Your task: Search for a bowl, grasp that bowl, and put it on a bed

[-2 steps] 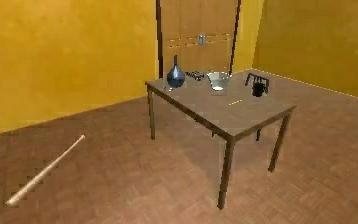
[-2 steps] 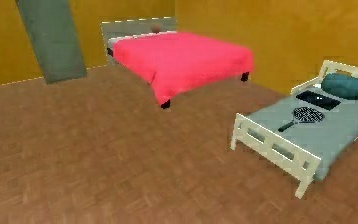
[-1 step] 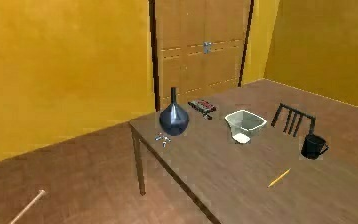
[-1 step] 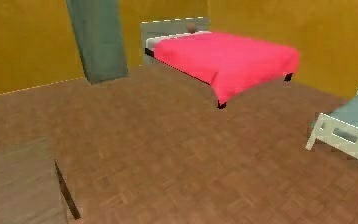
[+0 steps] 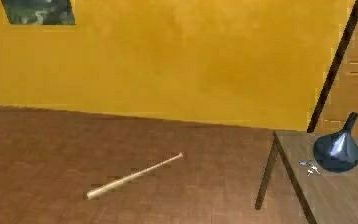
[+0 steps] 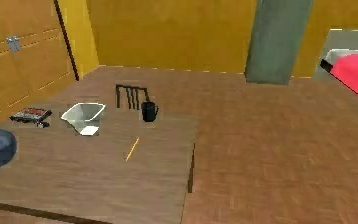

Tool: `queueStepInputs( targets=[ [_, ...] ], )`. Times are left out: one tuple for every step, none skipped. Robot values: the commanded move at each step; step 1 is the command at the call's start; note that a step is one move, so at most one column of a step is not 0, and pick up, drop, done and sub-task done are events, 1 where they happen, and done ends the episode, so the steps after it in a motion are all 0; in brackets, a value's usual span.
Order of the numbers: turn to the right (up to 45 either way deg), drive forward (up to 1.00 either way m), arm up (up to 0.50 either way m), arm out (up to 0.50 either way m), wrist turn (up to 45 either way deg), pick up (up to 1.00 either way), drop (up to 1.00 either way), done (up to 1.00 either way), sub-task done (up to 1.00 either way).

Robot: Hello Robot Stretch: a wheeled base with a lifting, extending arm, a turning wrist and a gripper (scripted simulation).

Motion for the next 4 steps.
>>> queueStepInputs(
  targets=[
    [-21.0,0.00,0.00,0.00,0.0,0.00,0.00,0.00,0.00],
    [39.0,0.00,0.00,0.00,0.0,0.00,0.00,0.00,0.00],
    [0.0,1.00,0.00,0.00,0.0,0.00,0.00,0.00,0.00],
    [0.0,0.30,0.00,0.00,0.0,0.00,0.00,0.00,0.00]
  ],
)
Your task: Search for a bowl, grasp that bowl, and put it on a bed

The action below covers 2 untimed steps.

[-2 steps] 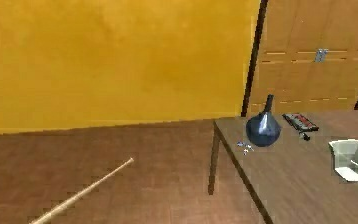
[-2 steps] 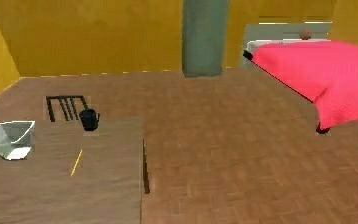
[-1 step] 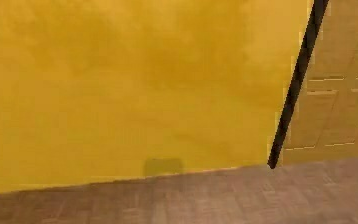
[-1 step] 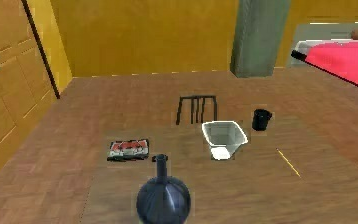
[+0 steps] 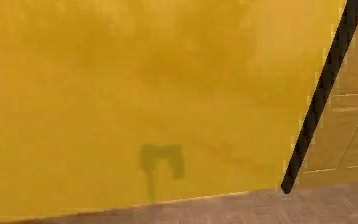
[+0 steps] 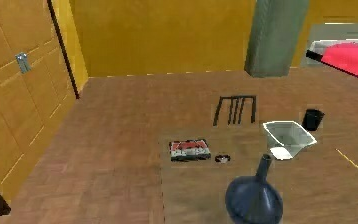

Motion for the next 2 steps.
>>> queueStepInputs(
  targets=[
    [33.0,0.00,0.00,0.00,0.0,0.00,0.00,0.00,0.00],
    [0.0,0.20,0.00,0.00,0.0,0.00,0.00,0.00,0.00]
  ],
)
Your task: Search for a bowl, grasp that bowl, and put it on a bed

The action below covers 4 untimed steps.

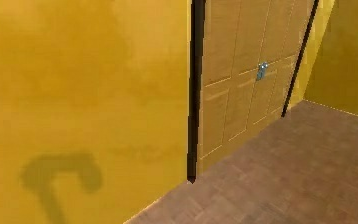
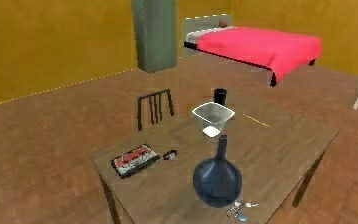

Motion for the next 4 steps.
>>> queueStepInputs(
  targets=[
    [45.0,0.00,0.00,0.00,0.0,0.00,0.00,0.00,0.00],
    [0.0,0.90,0.00,0.00,0.0,0.00,0.00,0.00,0.00],
    [45.0,0.00,0.00,0.00,0.0,0.00,0.00,0.00,0.00],
    [0.0,0.05,0.00,0.00,0.0,0.00,0.00,0.00,0.00]
  ],
)
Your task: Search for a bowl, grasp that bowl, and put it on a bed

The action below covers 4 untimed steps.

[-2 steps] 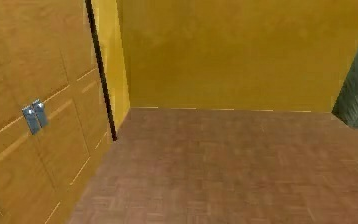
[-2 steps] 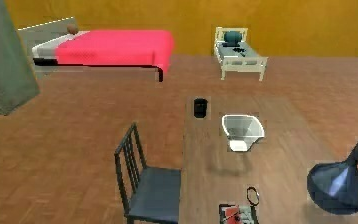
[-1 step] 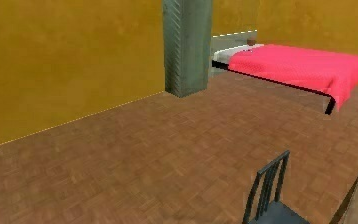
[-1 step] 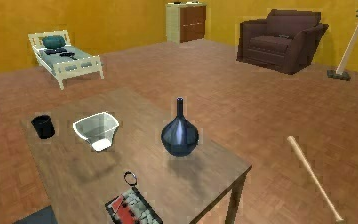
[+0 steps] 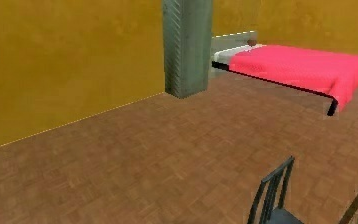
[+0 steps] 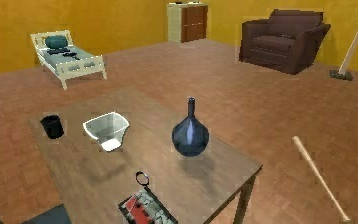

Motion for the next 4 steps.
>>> queueStepInputs(
  targets=[
    [6.0,0.00,0.00,0.00,0.0,0.00,0.00,0.00,0.00],
    [0.0,0.50,0.00,0.00,0.0,0.00,0.00,0.00,0.00],
    [0.0,0.00,0.50,0.00,0.0,0.00,0.00,0.00,0.00],
    [0.0,0.00,0.38,0.00,0.0,0.00,0.00,0.00,0.00]
  ],
)
